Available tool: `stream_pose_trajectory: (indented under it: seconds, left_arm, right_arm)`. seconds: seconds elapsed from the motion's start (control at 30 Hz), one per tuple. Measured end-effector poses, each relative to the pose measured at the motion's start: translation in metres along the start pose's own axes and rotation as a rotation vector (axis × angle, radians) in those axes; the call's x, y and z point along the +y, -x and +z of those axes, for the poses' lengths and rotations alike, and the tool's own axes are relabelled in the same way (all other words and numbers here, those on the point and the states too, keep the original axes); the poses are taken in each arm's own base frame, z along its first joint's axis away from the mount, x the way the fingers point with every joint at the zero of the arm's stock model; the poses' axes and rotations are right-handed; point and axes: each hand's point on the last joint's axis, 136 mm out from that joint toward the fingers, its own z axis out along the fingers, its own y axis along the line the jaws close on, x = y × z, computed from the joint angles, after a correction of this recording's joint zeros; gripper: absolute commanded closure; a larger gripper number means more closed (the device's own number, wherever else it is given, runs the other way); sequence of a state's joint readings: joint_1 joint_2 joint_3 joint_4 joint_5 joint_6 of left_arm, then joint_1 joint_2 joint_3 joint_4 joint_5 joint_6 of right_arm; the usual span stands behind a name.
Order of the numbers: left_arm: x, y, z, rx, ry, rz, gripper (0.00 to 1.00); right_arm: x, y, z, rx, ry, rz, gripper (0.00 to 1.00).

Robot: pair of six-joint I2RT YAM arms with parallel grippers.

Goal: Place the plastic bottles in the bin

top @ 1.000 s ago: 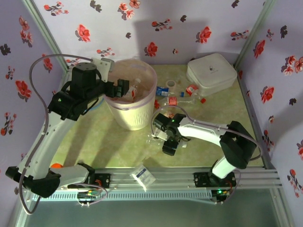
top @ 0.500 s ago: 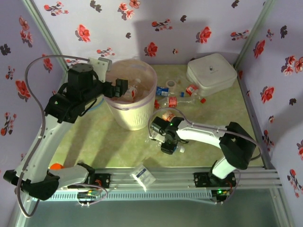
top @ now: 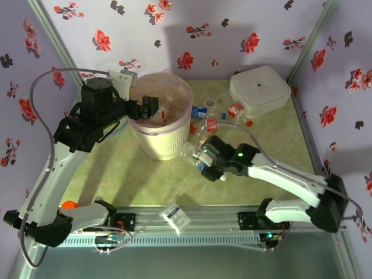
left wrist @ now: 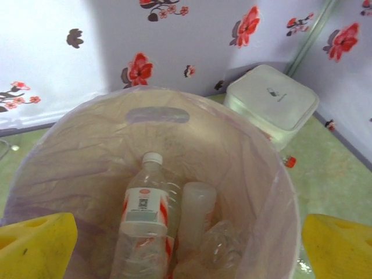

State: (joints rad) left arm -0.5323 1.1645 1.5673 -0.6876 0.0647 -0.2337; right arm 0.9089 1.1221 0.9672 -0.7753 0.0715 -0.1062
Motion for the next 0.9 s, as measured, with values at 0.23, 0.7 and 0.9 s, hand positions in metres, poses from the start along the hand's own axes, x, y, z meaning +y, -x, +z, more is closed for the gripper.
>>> stream_pose_trajectory:
  seconds: [0.23, 0.7, 0.9]
  left_arm:
    - [-0.039, 0.005, 0.003, -0.005, -0.172, -0.019, 0.0]
    - [-0.127, -0.011, 0.045, 0.1, -0.469, 0.018, 0.06]
    - [-0.144, -0.01, 0.063, 0.113, -0.532, 0.005, 0.09]
  right_arm:
    - [-0.048, 0.052, -0.076, -0.426, 0.01, 0.305, 0.51]
    - [-0.056, 0.148, -0.126, -0.847, 0.378, 0.457, 0.47]
    - [-0.043, 0.159, -0.132, -0.876, 0.488, 0.43, 0.46]
